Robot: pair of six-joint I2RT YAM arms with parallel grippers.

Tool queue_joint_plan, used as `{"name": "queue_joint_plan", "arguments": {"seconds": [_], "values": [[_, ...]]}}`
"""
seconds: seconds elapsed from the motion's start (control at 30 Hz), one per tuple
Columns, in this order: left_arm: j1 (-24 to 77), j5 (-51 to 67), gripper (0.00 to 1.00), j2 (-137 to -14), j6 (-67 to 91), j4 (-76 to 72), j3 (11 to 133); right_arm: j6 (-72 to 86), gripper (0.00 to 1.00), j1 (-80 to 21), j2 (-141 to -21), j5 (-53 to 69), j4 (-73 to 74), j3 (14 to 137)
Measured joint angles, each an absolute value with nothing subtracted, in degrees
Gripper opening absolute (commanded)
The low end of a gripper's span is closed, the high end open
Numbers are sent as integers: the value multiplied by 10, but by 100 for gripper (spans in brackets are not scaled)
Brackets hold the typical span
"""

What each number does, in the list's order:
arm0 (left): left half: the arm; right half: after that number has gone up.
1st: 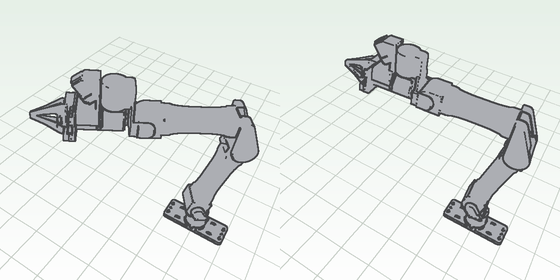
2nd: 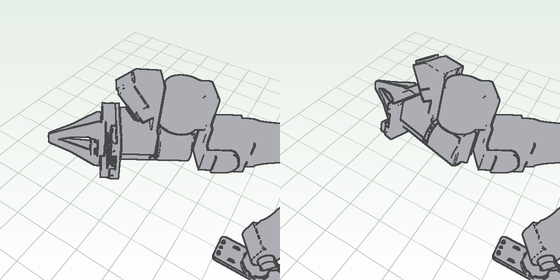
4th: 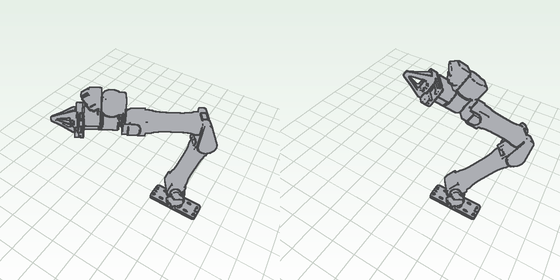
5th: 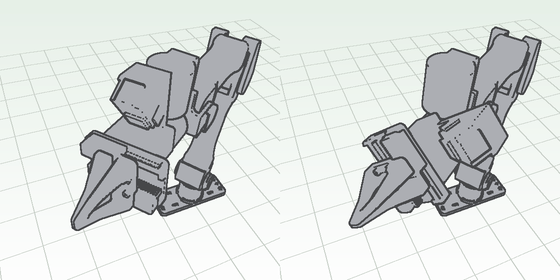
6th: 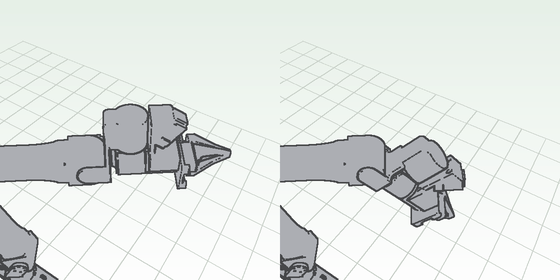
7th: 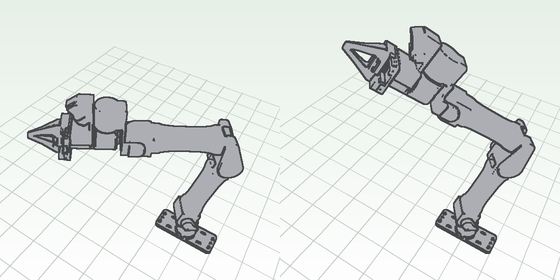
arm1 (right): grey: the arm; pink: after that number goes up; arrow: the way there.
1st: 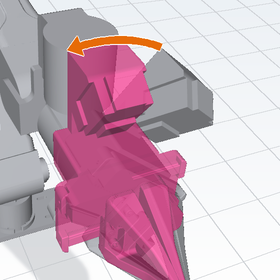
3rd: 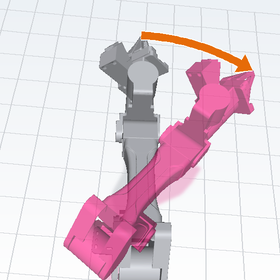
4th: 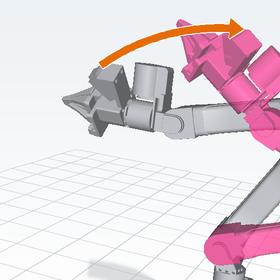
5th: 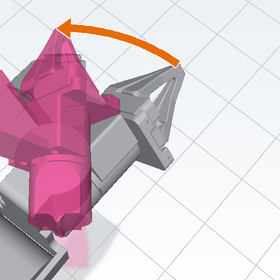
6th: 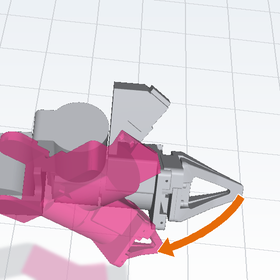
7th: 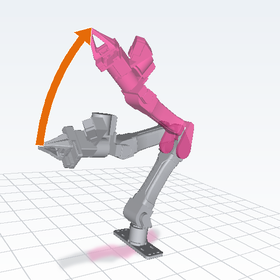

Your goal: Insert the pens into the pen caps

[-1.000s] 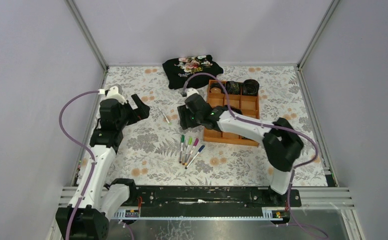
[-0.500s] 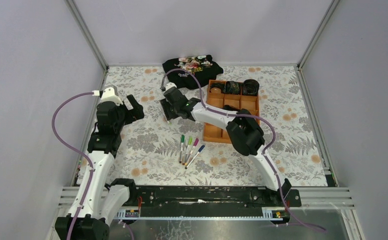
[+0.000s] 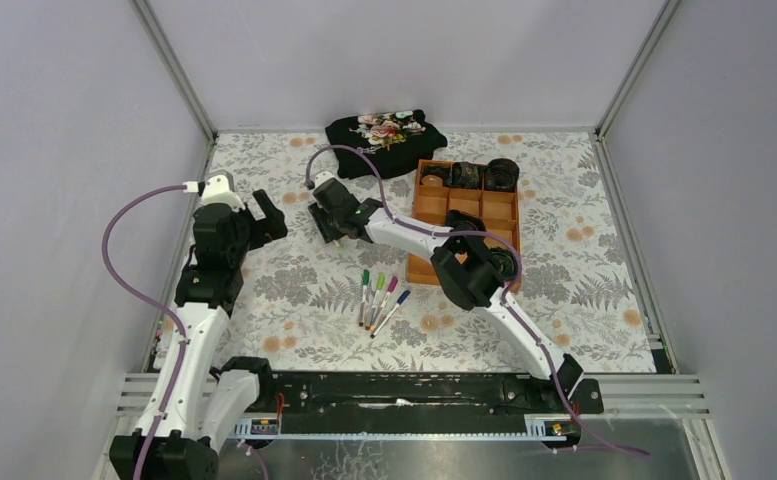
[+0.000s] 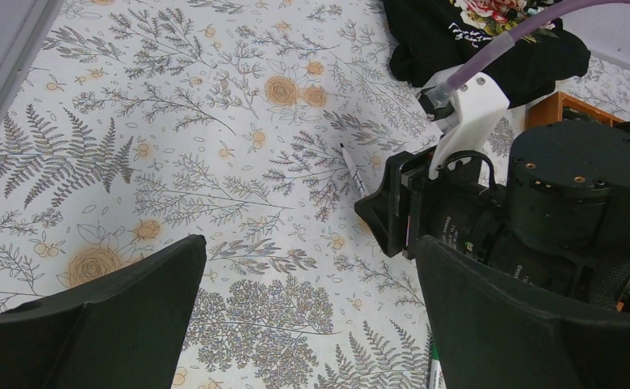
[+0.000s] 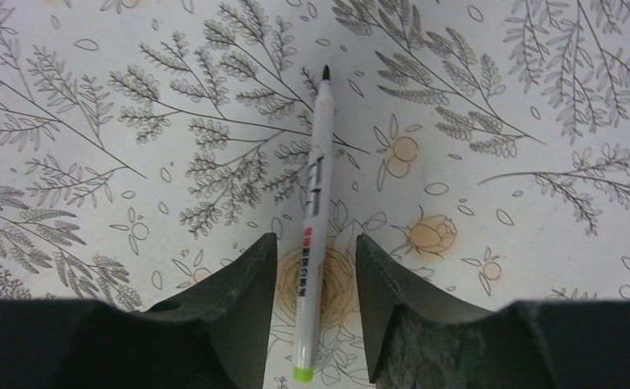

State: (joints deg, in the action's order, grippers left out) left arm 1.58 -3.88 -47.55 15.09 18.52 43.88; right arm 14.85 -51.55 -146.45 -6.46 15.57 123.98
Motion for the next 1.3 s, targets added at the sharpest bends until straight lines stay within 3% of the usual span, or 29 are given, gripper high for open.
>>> {"name": "queue_joint_plan", "arguments": {"seconds": [0.2, 0.37, 0.5, 0.63, 0.87, 1.3], "values": [[22, -39, 100, -475, 151, 185, 439, 128, 28, -523, -1484, -77, 158, 1269], [22, -39, 99, -475, 151, 186, 439, 118, 1, -525, -1491, -90, 159, 1277], [23, -27, 92, -476, 153, 187, 439, 132, 0, -526, -1479, -110, 143, 1252], [24, 16, 84, -482, 178, 184, 432, 164, 0, -526, -1406, -130, 130, 1136], [39, 135, 82, -483, 263, 157, 349, 238, 0, -526, -1244, -143, 116, 959], [148, 300, 78, -455, 430, -10, 295, 401, 0, -523, -889, -89, -64, 646]]}}
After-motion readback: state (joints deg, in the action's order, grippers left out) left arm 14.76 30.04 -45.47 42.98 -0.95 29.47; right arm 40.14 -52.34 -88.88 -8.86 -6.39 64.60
